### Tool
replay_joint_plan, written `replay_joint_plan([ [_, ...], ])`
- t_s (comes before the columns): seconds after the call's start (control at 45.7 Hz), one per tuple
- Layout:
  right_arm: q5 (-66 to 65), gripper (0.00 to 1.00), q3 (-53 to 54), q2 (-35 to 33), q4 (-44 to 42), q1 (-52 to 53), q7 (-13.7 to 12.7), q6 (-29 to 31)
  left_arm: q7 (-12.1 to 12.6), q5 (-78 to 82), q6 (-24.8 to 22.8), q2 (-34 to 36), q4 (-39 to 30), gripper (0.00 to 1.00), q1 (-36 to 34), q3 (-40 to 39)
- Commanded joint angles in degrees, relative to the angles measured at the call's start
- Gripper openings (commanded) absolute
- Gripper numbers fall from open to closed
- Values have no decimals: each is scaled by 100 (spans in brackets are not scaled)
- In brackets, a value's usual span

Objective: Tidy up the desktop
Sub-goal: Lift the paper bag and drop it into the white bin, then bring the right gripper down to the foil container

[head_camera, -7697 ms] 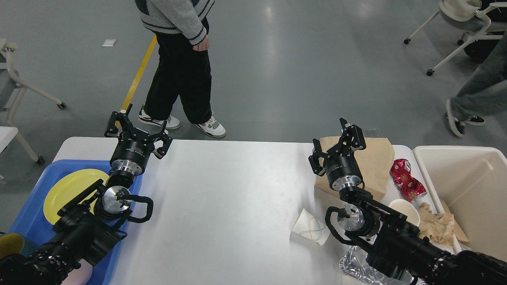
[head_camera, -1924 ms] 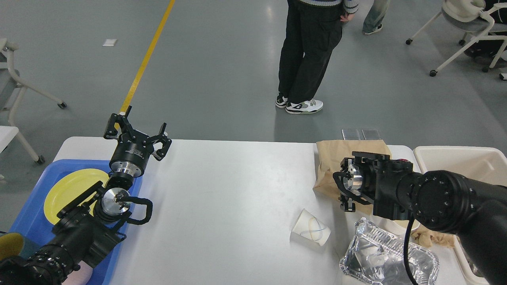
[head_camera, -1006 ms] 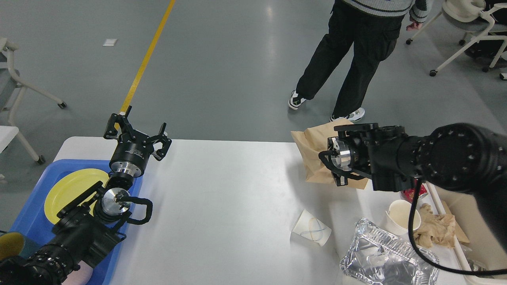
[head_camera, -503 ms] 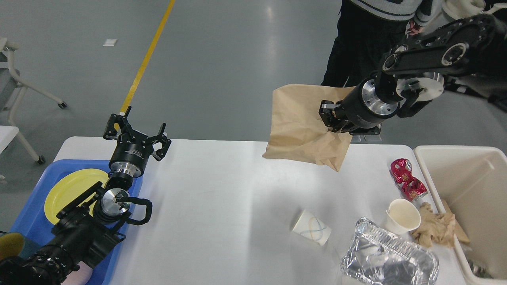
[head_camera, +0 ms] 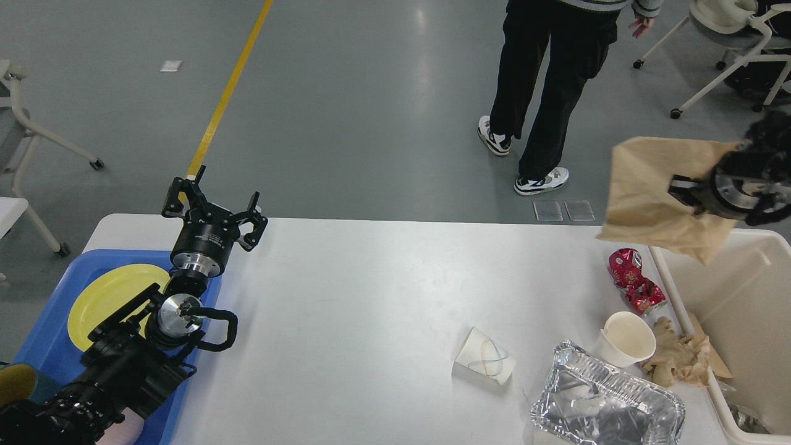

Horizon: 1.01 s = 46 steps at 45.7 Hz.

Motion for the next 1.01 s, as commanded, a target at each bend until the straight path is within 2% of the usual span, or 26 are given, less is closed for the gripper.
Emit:
replay_joint_plan([
  [0.0, 576, 0, -15, -364, -1222, -1263, -292, -110, 0, 0, 1, 0, -3, 100, 0, 0],
  [0.066, 788, 0, -6, -391, -1670, -1939, -337, -460, 0, 0, 1, 0, 6, 99, 0, 0],
  [0.219, 990, 0, 99, -417, -2795, -3531, -416, -1709, 0, 0, 1, 0, 6, 99, 0, 0],
  [0.306, 1236, 0, 213, -356, -3331, -4068, -425, -1921, 0, 0, 1, 0, -3, 99, 0, 0],
  [0.481, 1386, 0, 486, -198, -4097, -4947, -398, -1886, 0, 0, 1, 0, -3, 99, 0, 0],
  [0.503, 1386, 25, 512, -171, -4097, -4974, -381, -1868, 0, 0, 1, 0, 6, 100, 0, 0],
  [0.525, 1386, 87, 539, -145, -4089, -4991, -381, -1860, 0, 0, 1, 0, -3, 99, 0, 0],
  [0.547, 1386, 100, 565, -127, -4088, -5009, -381, -1851, 0, 0, 1, 0, -3, 100, 0, 0],
  [0.569, 1386, 94, 583, -110, -4106, -5018, -363, -1859, 0, 0, 1, 0, -3, 100, 0, 0],
  [0.59, 1386, 100, 592, -110, -4106, -5035, -363, -1859, 0, 0, 1, 0, -3, 99, 0, 0],
  [0.984, 1377, 100, 689, 22, -4203, -4939, -407, -1859, 0, 0, 1, 0, 6, 99, -9, 9],
])
